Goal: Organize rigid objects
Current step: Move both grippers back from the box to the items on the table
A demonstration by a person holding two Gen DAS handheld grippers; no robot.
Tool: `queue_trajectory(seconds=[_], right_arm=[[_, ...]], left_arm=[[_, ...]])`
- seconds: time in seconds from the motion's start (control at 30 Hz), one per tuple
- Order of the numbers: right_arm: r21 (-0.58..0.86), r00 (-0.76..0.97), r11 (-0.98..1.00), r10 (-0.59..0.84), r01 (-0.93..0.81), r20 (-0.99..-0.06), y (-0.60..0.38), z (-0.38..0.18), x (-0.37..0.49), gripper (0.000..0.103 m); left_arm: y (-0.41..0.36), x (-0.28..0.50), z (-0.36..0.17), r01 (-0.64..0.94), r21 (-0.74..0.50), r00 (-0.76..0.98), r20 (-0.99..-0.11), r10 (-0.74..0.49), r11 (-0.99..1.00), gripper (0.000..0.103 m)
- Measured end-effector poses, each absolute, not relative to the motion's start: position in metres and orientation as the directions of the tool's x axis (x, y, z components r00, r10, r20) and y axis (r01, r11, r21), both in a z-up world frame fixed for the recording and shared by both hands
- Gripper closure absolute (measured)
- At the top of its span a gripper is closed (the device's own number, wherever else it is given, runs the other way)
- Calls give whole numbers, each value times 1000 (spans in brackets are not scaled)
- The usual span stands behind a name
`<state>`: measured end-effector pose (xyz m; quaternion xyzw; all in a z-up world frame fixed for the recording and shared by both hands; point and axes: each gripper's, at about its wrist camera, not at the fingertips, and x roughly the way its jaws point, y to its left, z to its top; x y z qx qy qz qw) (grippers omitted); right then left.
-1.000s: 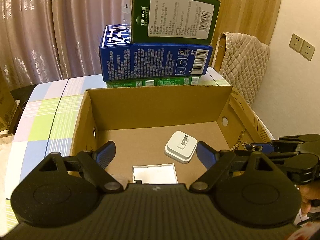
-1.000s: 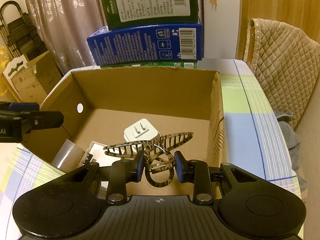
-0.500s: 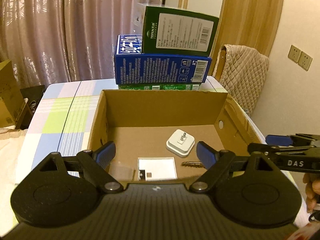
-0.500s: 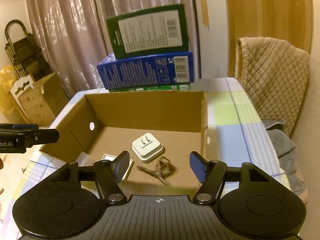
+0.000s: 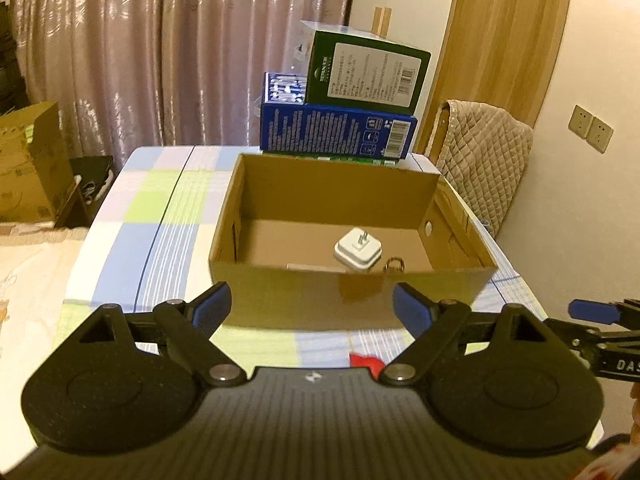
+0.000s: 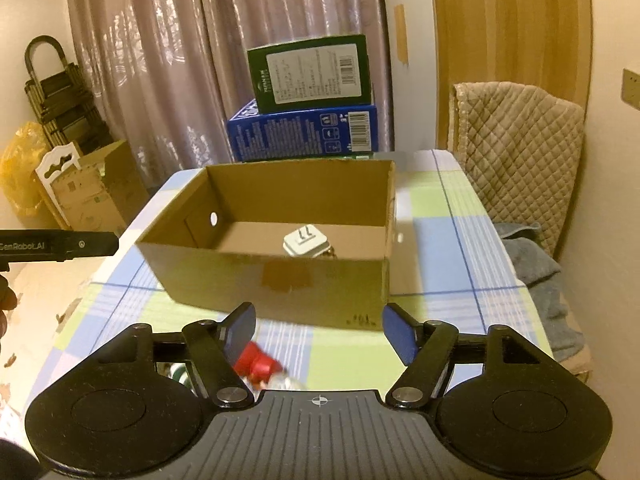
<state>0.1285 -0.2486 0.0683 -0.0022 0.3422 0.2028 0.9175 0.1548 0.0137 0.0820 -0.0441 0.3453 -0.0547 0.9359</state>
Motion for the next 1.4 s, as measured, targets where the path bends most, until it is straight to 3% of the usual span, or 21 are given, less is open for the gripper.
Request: queue_trajectory(seconds=[0.63,1.4], right_arm=[[82,656,907,358,-413,-664,-263,28,20,32],[81,572,867,391,-491,-721,-283,-13,27,32]], left_arm=[[15,53,55,-2,-158,753,-650,-103,987,18],[-20,60,11,88,-105,679,-721,-137,991,18]])
